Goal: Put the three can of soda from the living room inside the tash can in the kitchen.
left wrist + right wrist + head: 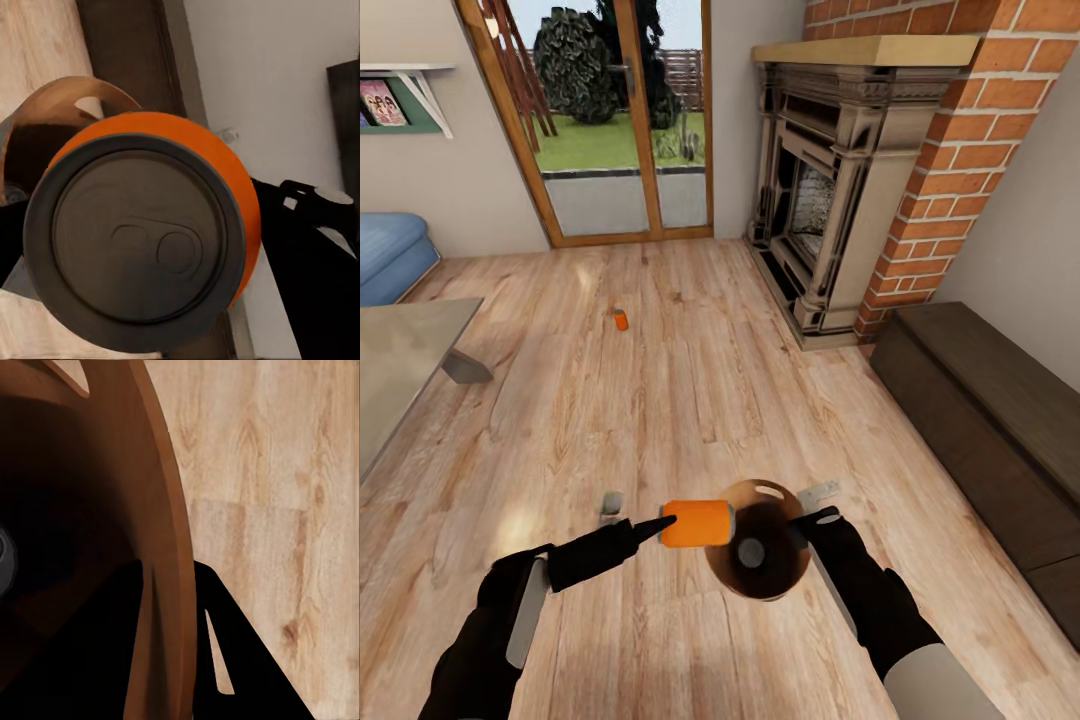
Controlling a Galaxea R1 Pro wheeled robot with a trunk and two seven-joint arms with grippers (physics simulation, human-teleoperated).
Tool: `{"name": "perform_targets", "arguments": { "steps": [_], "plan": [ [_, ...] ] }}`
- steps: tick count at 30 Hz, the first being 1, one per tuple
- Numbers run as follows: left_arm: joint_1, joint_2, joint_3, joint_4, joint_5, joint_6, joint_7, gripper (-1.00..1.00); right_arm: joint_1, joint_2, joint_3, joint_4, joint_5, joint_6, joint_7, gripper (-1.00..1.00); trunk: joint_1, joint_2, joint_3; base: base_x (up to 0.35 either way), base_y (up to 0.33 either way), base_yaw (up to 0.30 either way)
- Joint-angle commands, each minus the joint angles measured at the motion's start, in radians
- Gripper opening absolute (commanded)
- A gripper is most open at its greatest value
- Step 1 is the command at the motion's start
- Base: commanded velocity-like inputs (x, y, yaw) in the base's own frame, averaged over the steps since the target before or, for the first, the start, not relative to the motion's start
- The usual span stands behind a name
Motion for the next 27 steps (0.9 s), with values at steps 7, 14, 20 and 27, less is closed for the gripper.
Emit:
{"name": "perform_targets", "arguments": {
  "steps": [7, 14, 20, 27],
  "plan": [
    [0.000, -0.034, -0.085, 0.004, 0.005, -0.040, 0.133, -1.00, 0.000, 0.002, 0.000, -0.001, -0.014, -0.001, 0.003, -1.00, 0.000, 0.000, 0.000, 0.000, 0.000, 0.000],
    [0.000, -0.064, -0.107, 0.004, 0.004, -0.046, 0.209, -1.00, -0.001, 0.002, 0.001, -0.001, -0.014, 0.000, 0.003, -1.00, 0.000, 0.000, 0.000, 0.000, 0.000, 0.000],
    [0.000, -0.077, -0.113, 0.004, 0.005, -0.047, 0.266, -1.00, 0.000, 0.005, 0.002, -0.001, -0.014, 0.000, 0.003, -1.00, 0.000, 0.000, 0.000, 0.000, 0.000, 0.000],
    [0.000, -0.087, -0.120, 0.004, 0.005, -0.059, 0.279, 1.00, 0.000, 0.006, 0.002, -0.001, -0.014, 0.000, 0.003, -1.00, 0.000, 0.000, 0.000, 0.000, 0.000, 0.000]
  ]
}}
